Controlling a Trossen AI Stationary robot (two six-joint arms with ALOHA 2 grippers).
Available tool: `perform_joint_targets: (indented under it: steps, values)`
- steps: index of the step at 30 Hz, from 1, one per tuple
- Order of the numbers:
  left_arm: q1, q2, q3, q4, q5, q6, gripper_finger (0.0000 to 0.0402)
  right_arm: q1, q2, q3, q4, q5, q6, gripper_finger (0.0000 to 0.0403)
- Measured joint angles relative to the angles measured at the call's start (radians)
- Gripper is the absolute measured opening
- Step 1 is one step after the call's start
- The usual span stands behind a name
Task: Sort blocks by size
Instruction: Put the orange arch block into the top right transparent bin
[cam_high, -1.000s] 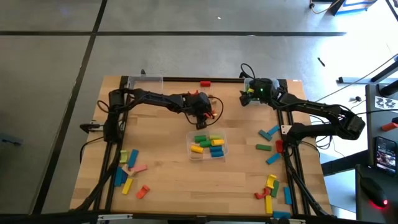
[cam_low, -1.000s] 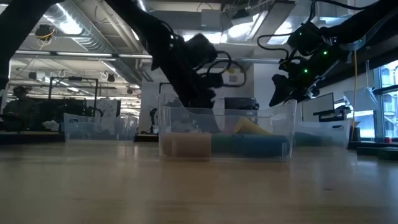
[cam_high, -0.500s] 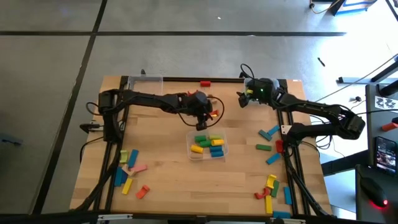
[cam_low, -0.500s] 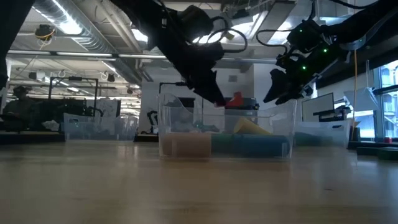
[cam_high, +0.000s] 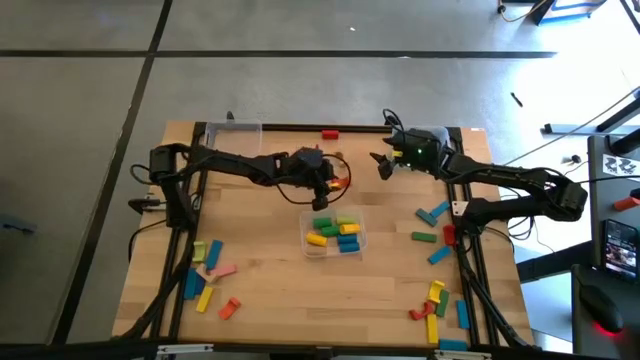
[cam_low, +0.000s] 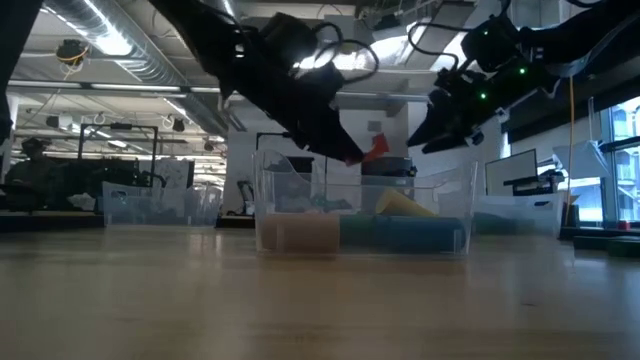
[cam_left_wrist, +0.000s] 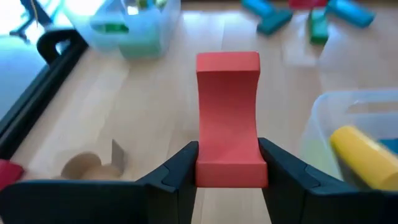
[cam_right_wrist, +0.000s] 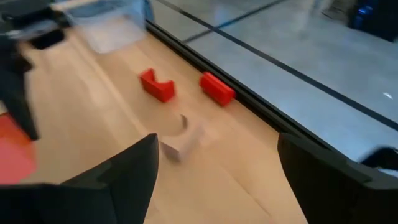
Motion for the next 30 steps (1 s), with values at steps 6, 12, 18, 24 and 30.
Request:
perform_joint_targets:
  steps: [6,12,18,24,30]
  values:
    - [0.028,-0.071,-0.098,0.152,0.080,-0.051,0.0134,0.031,0.000,0.000,0.046,-0.061,-0.024,0.0319]
    - [0.040,-0.086,-0.120,0.208,0.105,-0.068,0.0134,0.041,0.000,0.000,0.073,-0.142,-0.035,0.0319]
    - [0.039,-0.087,-0.120,0.272,0.146,-0.070,0.0134,0.039,0.000,0.000,0.065,-0.224,-0.078,0.0319]
    - [0.031,-0.087,-0.120,0.322,0.183,-0.074,0.0134,0.054,0.000,0.000,0.125,-0.491,-0.103,0.0319]
    - [0.009,-0.087,-0.119,0.389,0.185,-0.104,0.0134,0.135,0.000,0.000,0.175,-0.499,-0.144,0.0319]
